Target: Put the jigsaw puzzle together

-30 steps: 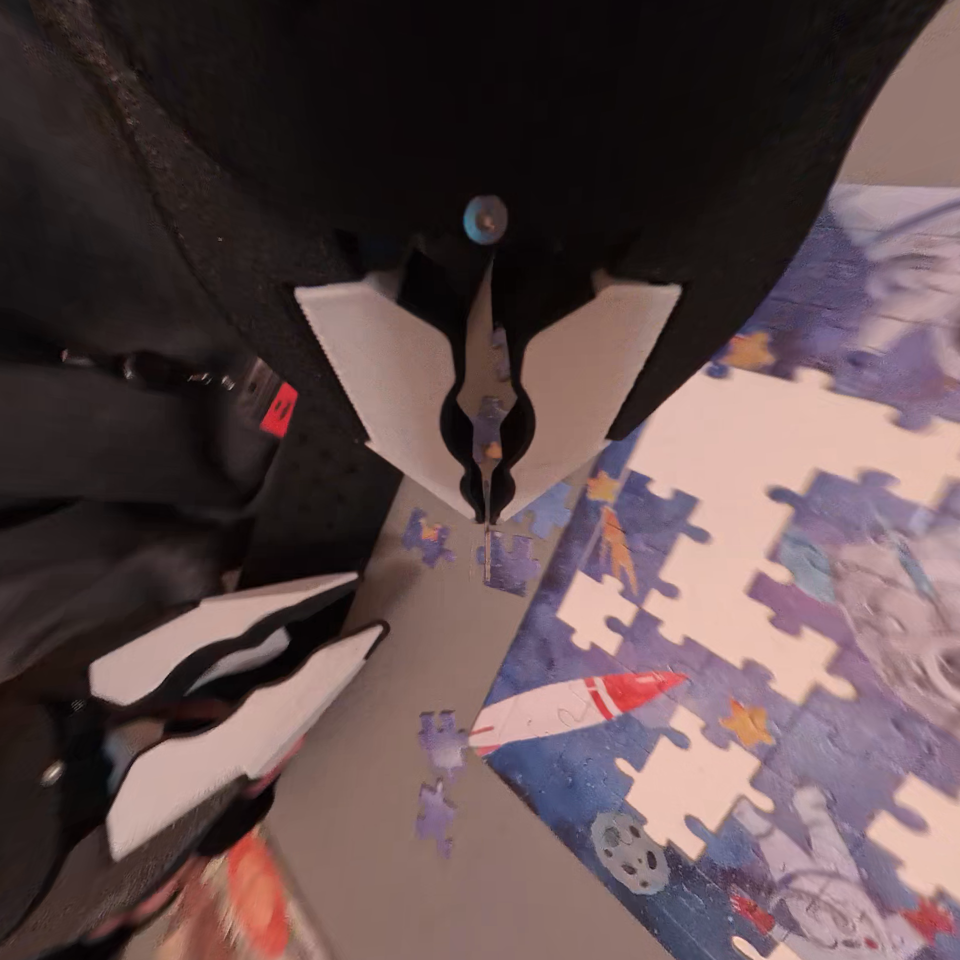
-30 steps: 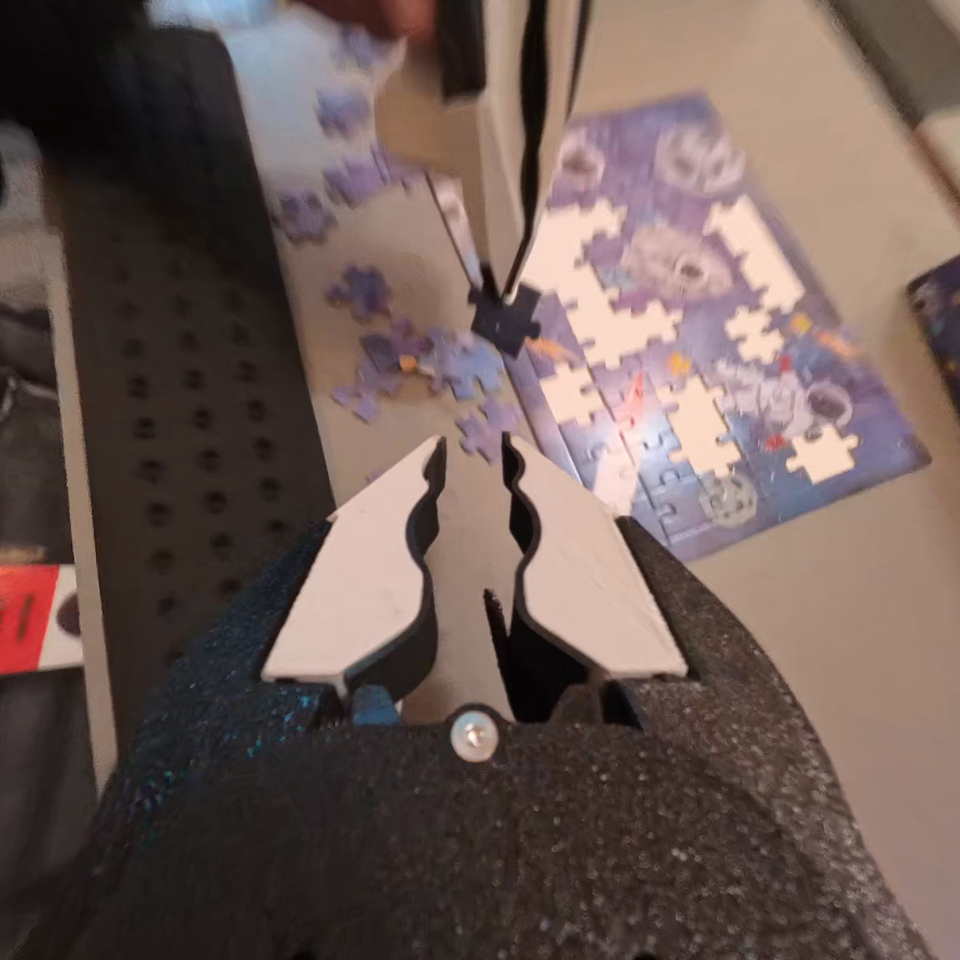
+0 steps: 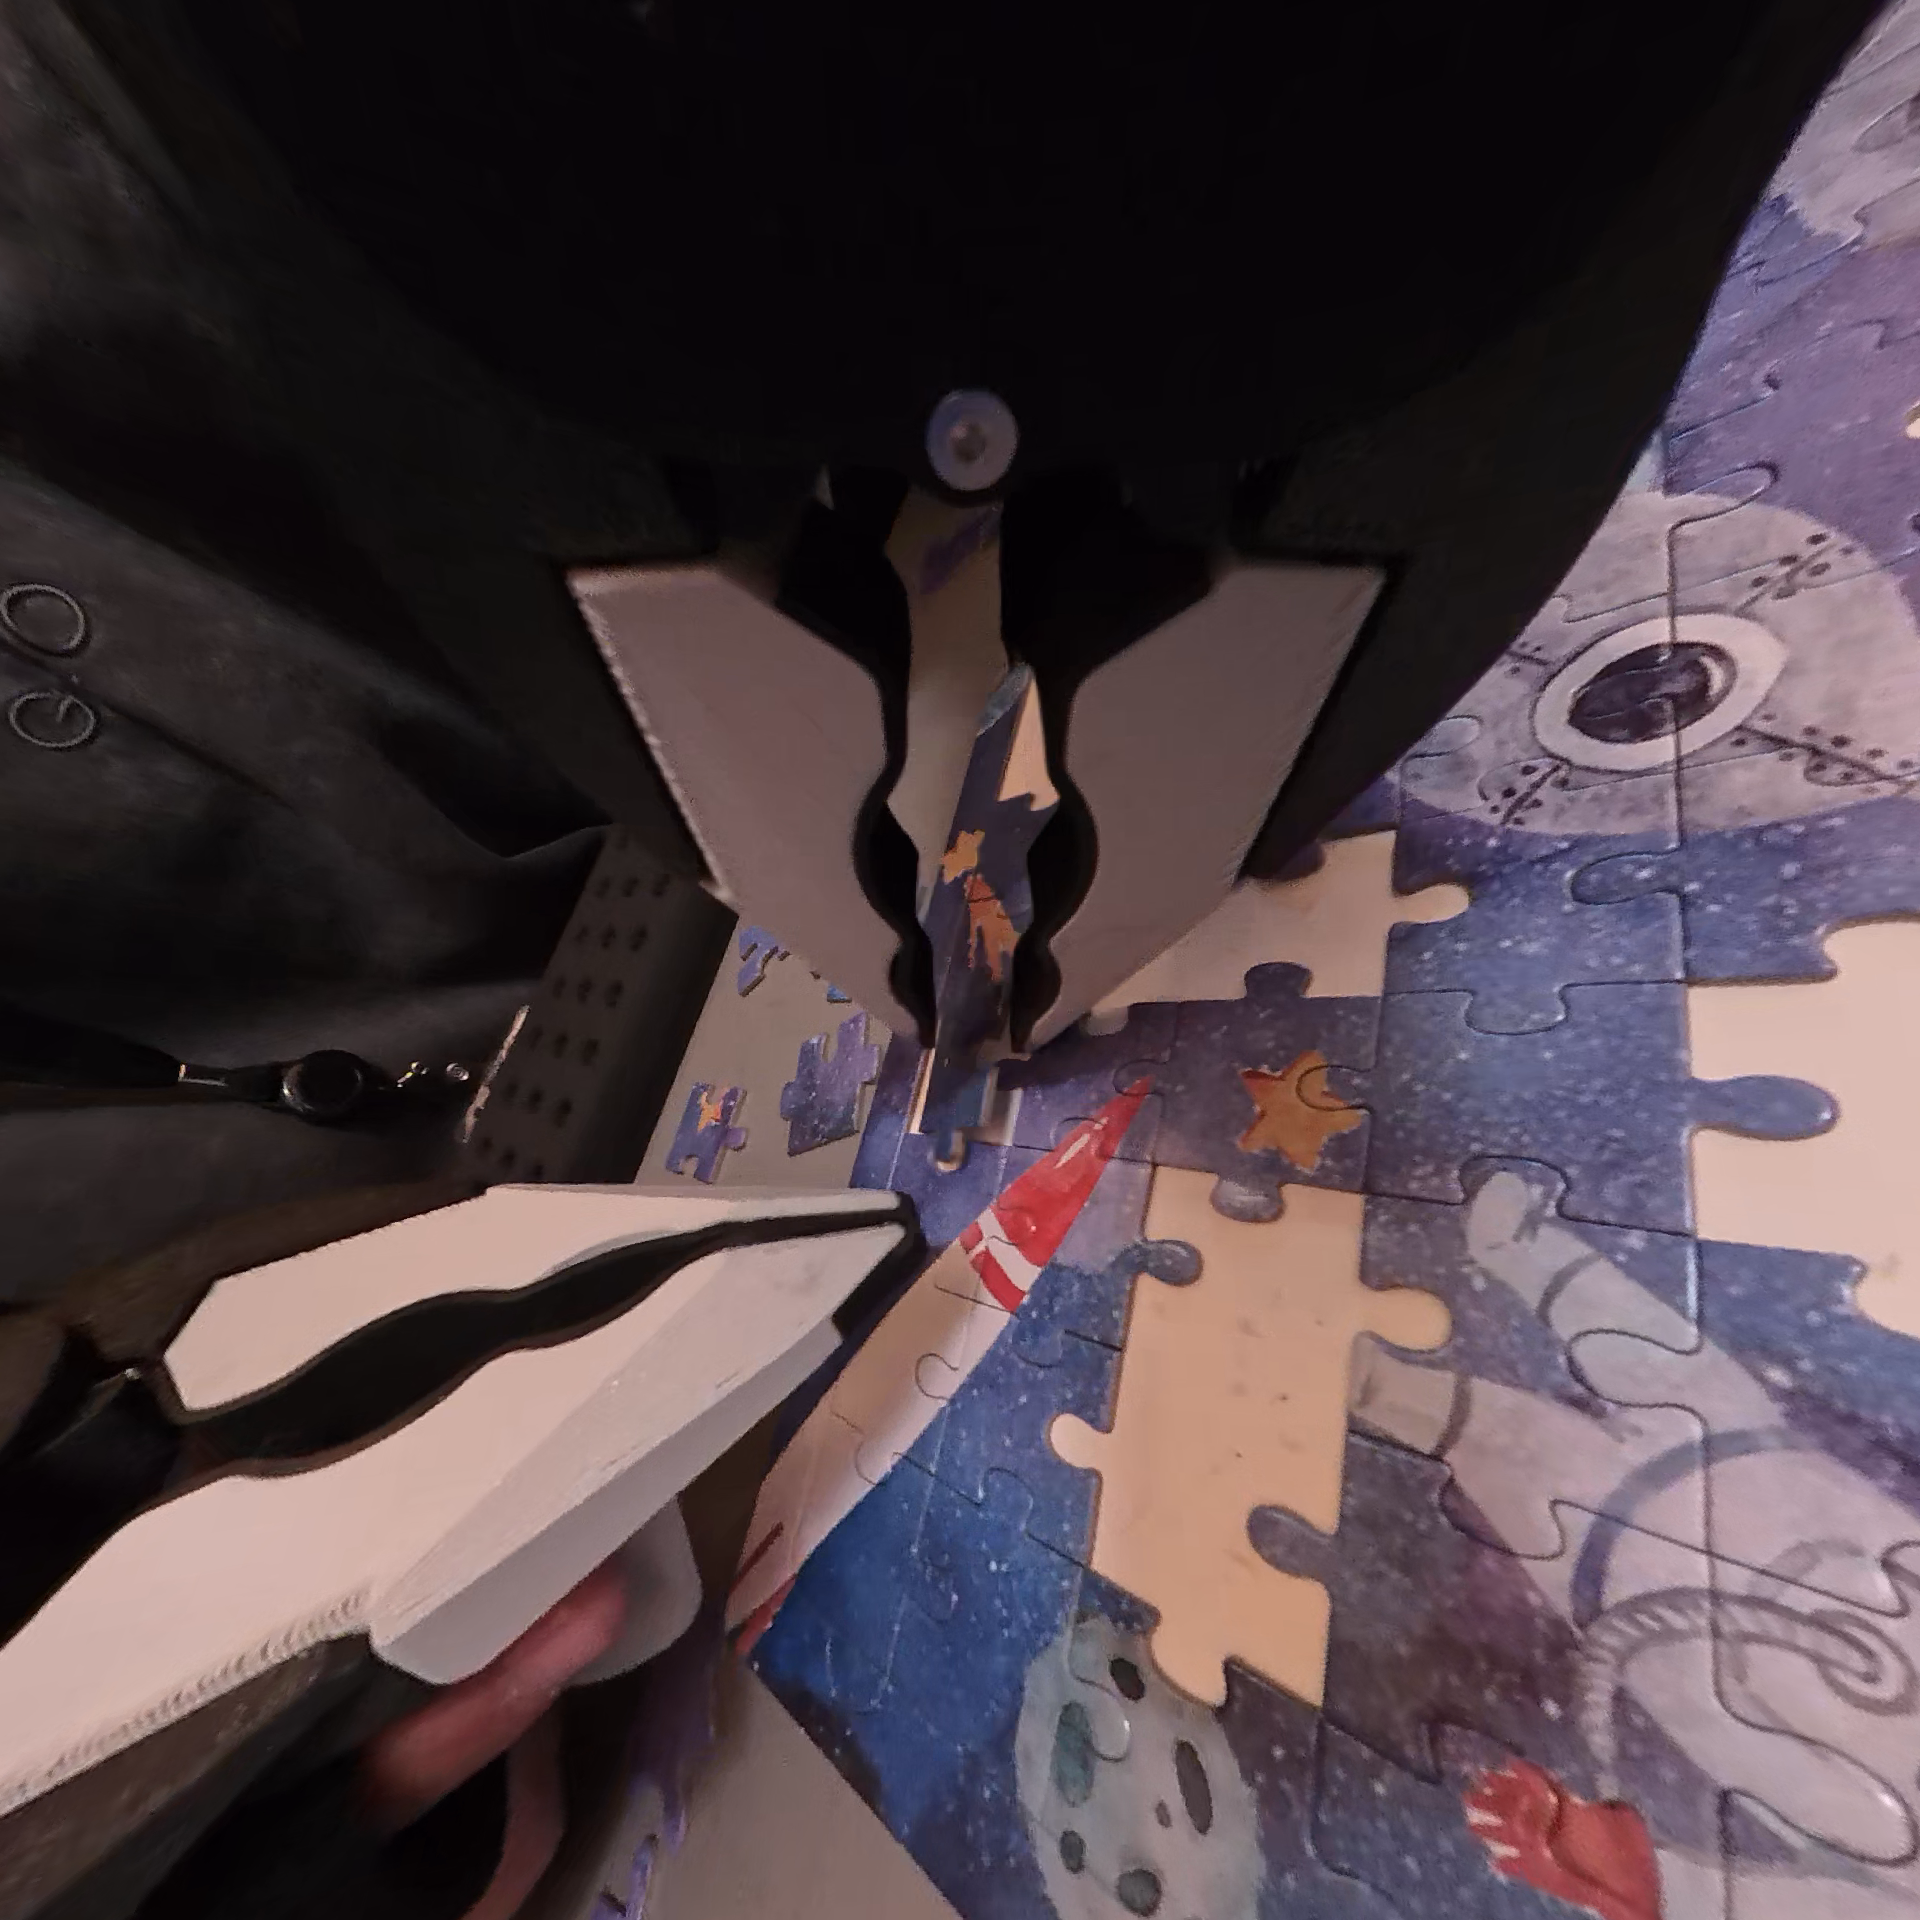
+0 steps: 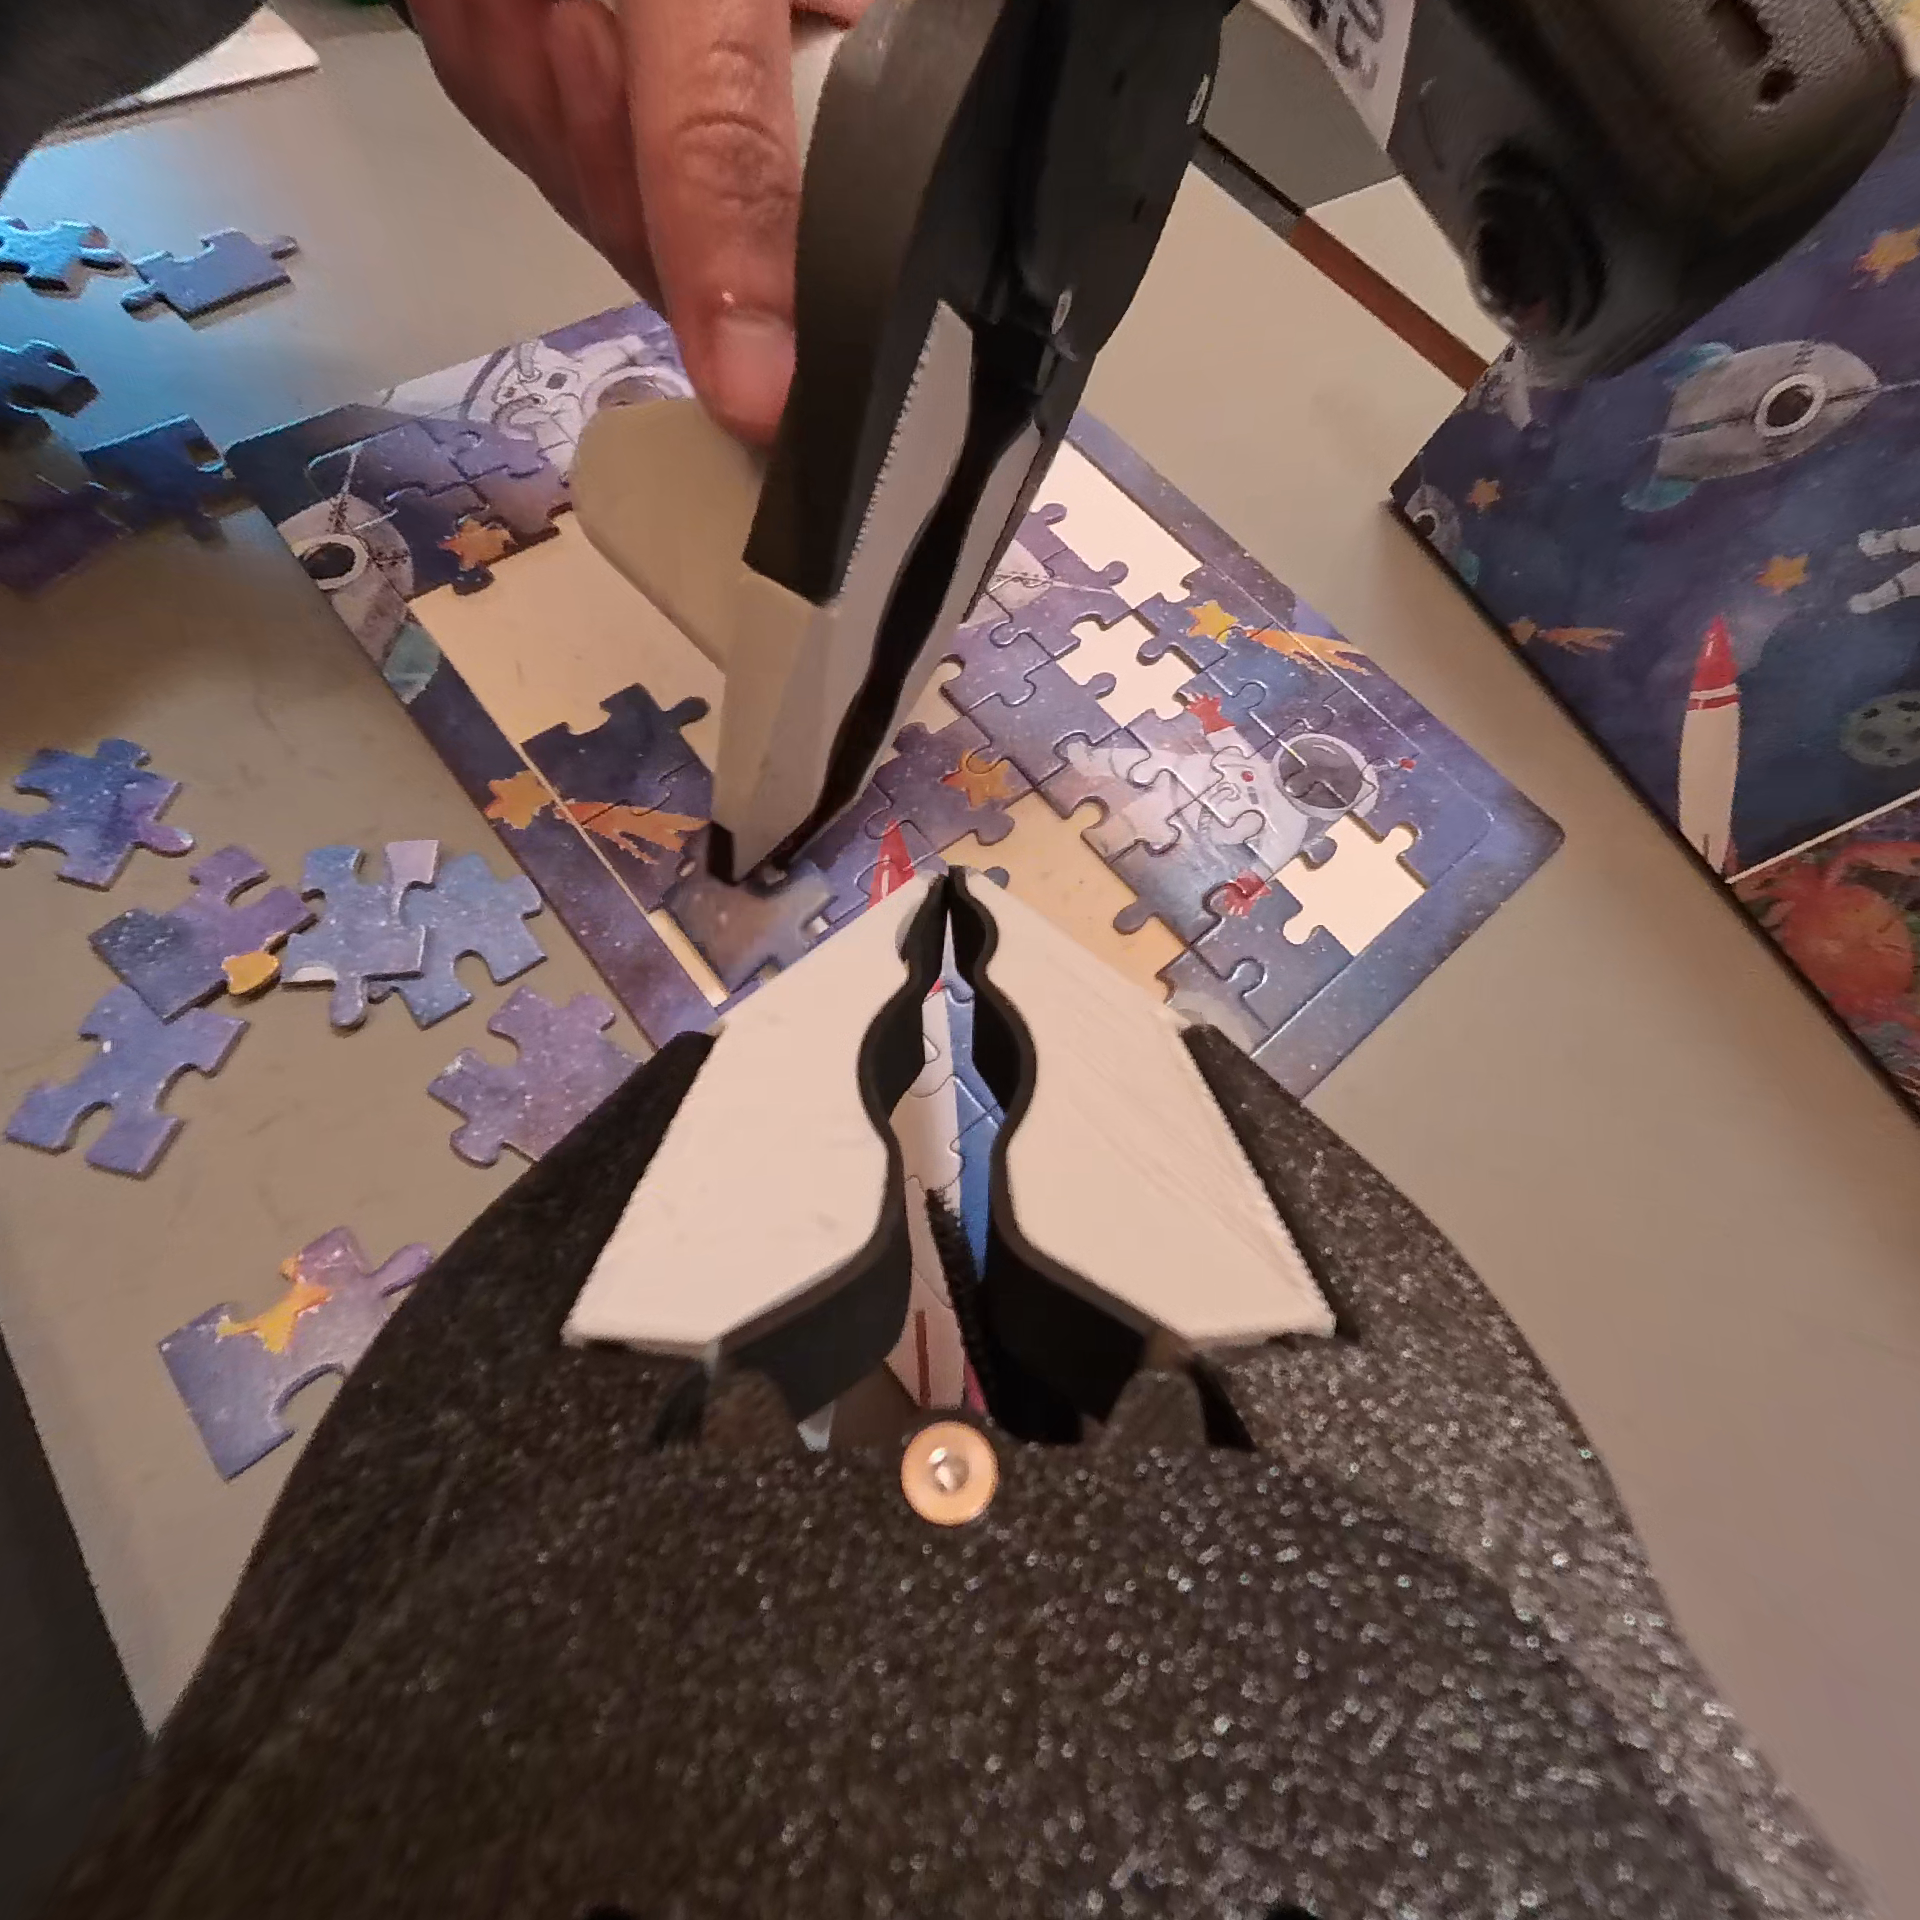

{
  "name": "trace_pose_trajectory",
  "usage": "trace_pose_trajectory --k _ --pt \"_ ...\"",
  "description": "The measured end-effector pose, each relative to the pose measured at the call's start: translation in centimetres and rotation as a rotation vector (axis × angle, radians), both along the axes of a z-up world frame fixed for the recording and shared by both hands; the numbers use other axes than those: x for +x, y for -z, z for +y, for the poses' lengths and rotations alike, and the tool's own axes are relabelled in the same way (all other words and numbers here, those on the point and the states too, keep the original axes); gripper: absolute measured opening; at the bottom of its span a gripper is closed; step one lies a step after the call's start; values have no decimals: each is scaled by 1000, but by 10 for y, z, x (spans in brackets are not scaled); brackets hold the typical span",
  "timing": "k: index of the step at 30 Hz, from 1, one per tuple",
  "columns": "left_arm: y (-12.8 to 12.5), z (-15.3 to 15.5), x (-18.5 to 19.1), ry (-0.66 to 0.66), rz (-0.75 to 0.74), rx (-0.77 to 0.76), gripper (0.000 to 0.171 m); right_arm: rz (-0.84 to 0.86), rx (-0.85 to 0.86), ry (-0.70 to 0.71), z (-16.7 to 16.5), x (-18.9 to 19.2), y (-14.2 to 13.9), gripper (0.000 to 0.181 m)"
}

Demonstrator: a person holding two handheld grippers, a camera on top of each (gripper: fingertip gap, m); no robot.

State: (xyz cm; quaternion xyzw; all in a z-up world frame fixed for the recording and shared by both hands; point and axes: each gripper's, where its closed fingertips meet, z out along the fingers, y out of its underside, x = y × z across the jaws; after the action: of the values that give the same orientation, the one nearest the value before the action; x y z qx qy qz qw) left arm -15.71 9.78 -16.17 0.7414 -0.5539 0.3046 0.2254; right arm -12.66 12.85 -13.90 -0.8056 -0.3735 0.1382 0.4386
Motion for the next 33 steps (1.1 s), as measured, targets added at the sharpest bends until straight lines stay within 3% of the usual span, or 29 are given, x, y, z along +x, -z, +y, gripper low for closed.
trace_pose_trajectory --k 9,18,24,29,33 --pt "-8 3 0 -16 -7 69 26 -3 17 -4 0 -1 -2 0" --pt "-8 8 -11 -24 -11 211 25 -47 -8 -100 -12 -16 9 0" --pt "-17 -8 -19 -118 -142 317 22 -96 16 -172 -19 -32 13 0" --pt "-12 1 -28 -288 -178 531 15 -149 -46 -158 -19 -29 27 0" --pt "-6 7 -25 -407 -219 611 12 -133 -77 -141 -22 -28 27 0"
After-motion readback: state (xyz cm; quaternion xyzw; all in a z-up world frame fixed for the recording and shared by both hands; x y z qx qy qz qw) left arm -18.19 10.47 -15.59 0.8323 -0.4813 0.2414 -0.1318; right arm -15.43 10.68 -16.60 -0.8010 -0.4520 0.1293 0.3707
